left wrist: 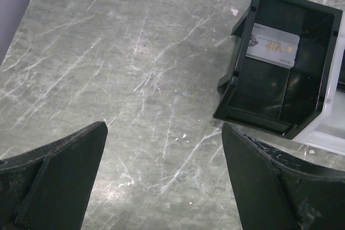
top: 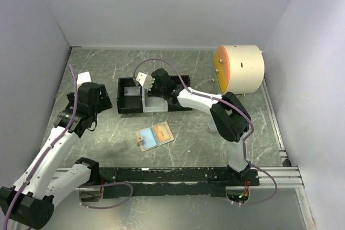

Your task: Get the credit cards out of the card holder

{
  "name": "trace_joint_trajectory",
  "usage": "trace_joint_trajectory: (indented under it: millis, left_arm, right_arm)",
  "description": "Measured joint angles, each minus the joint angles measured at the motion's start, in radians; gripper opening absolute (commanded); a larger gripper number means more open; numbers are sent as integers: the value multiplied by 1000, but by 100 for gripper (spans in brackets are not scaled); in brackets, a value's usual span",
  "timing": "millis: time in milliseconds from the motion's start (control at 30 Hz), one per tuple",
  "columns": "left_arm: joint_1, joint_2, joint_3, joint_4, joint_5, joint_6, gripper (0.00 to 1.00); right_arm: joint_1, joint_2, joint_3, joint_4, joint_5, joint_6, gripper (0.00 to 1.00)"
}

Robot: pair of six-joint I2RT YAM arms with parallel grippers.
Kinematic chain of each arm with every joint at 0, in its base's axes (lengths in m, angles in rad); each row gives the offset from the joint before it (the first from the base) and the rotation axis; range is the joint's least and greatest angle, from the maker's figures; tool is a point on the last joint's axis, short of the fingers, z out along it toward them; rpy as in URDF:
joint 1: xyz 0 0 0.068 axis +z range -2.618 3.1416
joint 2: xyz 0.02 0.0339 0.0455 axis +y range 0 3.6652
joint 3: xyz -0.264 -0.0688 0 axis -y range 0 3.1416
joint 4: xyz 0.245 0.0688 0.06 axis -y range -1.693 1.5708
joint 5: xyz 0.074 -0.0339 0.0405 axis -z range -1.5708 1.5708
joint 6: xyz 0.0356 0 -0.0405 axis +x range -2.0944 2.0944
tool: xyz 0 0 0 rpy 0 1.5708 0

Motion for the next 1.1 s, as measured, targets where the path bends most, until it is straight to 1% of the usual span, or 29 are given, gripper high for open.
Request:
trace_joint_trajectory:
  millis: [167, 367, 600, 667, 967, 1100]
  left_arm:
    - [0, -10, 0, 1, -5, 0, 99]
    - [0, -14, 0, 2, -13, 0, 99]
    - [0, -14, 0, 2, -14, 0, 98]
    - [0, -14, 0, 2, -14, 0, 98]
    - [0, -14, 0, 2, -14, 0, 98]
    - [0, -14, 0, 2, -16, 0, 98]
  right_arm:
    - [7, 34, 34, -1, 34, -68, 0]
    - [13, 120, 92, -4, 75, -142, 0]
    - [24, 177, 100, 18, 146, -218, 0]
    - [27, 187, 100, 33, 159, -237, 3]
    - [33, 208, 98, 93, 192, -304, 4]
    - [35, 232, 100, 119, 200, -314, 9]
